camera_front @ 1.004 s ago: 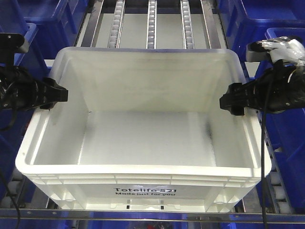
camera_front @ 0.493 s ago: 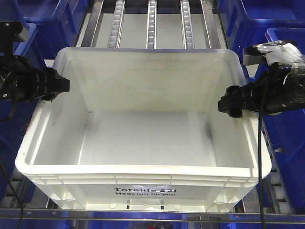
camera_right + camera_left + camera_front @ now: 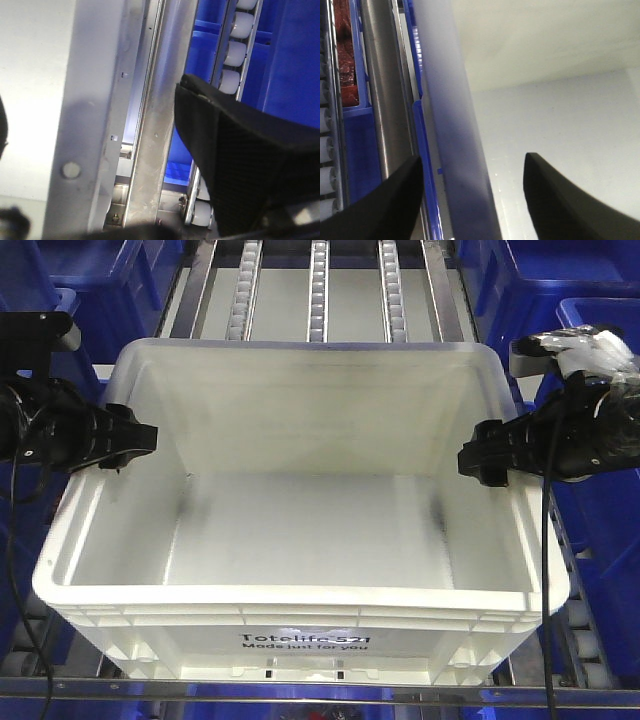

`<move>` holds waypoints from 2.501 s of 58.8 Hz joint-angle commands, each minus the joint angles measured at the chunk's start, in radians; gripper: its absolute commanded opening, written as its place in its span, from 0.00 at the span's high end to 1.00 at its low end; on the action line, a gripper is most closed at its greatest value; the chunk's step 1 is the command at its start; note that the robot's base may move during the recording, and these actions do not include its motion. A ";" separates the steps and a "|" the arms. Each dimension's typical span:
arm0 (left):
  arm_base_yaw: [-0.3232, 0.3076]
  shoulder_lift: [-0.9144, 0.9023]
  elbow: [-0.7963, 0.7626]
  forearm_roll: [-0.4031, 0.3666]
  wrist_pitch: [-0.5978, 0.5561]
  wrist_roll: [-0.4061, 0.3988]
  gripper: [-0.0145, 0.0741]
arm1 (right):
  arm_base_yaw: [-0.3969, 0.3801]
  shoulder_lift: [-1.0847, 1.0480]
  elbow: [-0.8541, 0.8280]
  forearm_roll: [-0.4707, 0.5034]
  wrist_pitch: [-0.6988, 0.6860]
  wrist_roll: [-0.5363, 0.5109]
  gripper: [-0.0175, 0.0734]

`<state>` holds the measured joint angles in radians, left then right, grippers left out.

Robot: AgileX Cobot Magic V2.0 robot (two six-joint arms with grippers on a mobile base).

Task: Move bin from left to right shelf
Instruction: 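Lower both grippers onto the tote rims and close on them, then pull the gripped tote off the rollers toward the robot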

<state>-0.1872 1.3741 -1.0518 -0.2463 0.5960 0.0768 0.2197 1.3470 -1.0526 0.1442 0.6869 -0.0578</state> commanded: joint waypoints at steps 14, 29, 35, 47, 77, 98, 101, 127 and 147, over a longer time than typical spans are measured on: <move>-0.004 -0.026 -0.033 -0.022 -0.044 -0.001 0.36 | -0.001 -0.003 -0.031 0.003 -0.038 -0.001 0.18; -0.004 -0.026 -0.033 -0.022 -0.042 -0.001 0.36 | -0.001 0.020 -0.031 0.004 -0.023 -0.001 0.19; -0.004 -0.026 -0.033 -0.022 -0.041 -0.001 0.36 | -0.001 0.020 -0.031 0.004 -0.016 -0.001 0.19; -0.004 -0.026 -0.033 -0.023 -0.040 -0.001 0.41 | -0.001 0.020 -0.031 0.004 -0.021 -0.001 0.22; -0.004 -0.027 -0.033 -0.050 -0.041 0.000 0.85 | -0.001 0.020 -0.031 0.004 -0.021 -0.005 0.82; -0.004 -0.042 -0.033 -0.051 -0.043 0.000 0.85 | -0.001 0.013 -0.035 0.020 -0.047 -0.011 0.82; -0.004 -0.055 -0.033 -0.051 -0.048 0.000 0.85 | -0.001 0.007 -0.035 0.030 -0.050 -0.021 0.82; -0.004 -0.178 -0.033 -0.066 -0.057 0.000 0.85 | -0.001 -0.083 -0.035 0.054 -0.056 -0.037 0.82; -0.004 -0.227 -0.033 -0.086 -0.024 0.000 0.85 | -0.001 -0.162 -0.035 0.060 -0.024 -0.036 0.81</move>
<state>-0.1852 1.2094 -1.0439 -0.2892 0.6600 0.0441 0.2230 1.2327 -1.0497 0.2057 0.7507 -0.0933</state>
